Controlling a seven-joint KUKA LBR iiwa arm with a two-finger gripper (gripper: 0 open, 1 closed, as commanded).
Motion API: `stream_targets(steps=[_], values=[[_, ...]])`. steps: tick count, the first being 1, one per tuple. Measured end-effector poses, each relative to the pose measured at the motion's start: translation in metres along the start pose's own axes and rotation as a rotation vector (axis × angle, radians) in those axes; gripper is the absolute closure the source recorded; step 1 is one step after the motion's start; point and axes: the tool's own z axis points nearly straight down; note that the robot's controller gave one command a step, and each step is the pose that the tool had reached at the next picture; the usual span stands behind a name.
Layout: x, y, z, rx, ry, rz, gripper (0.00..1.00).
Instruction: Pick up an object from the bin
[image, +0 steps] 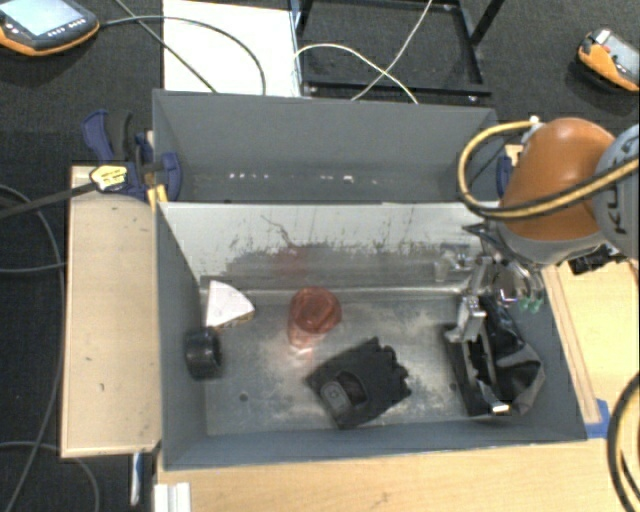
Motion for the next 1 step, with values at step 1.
stream_targets(steps=[1], values=[[-0.0018, 0.0004, -0.0049, 0.001, -0.008, -0.003, 0.00]])
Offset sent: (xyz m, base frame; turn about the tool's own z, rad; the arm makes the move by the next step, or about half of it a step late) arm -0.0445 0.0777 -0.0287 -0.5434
